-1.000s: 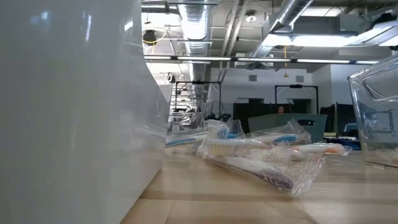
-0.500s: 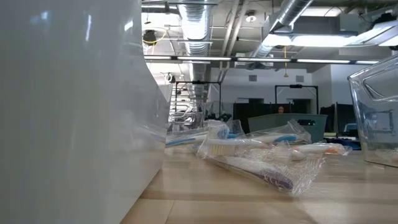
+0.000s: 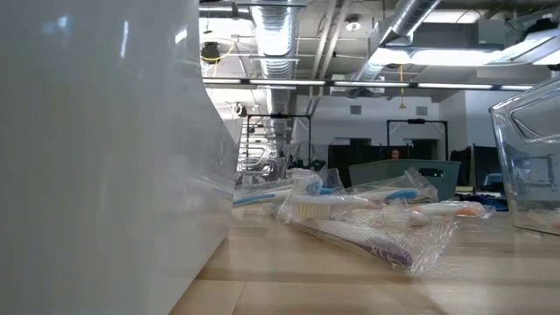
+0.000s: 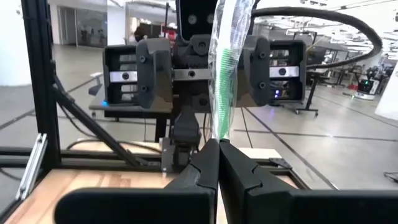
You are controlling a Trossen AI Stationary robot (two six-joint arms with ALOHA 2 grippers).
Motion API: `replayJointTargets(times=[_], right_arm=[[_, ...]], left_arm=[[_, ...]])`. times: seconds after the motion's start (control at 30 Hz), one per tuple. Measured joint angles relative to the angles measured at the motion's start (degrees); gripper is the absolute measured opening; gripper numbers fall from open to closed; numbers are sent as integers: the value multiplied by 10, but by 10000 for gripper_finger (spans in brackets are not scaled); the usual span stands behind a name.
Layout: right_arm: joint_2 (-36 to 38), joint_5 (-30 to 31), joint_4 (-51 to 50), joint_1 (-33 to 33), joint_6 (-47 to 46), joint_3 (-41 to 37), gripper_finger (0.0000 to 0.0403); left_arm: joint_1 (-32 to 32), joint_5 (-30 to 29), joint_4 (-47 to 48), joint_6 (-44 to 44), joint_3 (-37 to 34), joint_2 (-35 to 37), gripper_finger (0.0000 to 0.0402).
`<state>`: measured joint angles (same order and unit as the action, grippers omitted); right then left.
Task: Pick & Place Toothbrushes
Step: Put the green toothbrush into the top transparent bin
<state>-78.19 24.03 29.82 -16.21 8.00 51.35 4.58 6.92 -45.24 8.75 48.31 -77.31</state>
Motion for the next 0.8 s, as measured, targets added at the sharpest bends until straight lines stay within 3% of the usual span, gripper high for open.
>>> replayJointTargets(times=[0.37, 0.8], right_arm=[[0, 0, 11, -11, 16, 0, 0], [0, -1, 12, -11, 16, 0, 0]], left_arm=[[0, 0, 2, -13, 0, 0, 175], [-2, 0, 10, -19, 0, 0, 15]])
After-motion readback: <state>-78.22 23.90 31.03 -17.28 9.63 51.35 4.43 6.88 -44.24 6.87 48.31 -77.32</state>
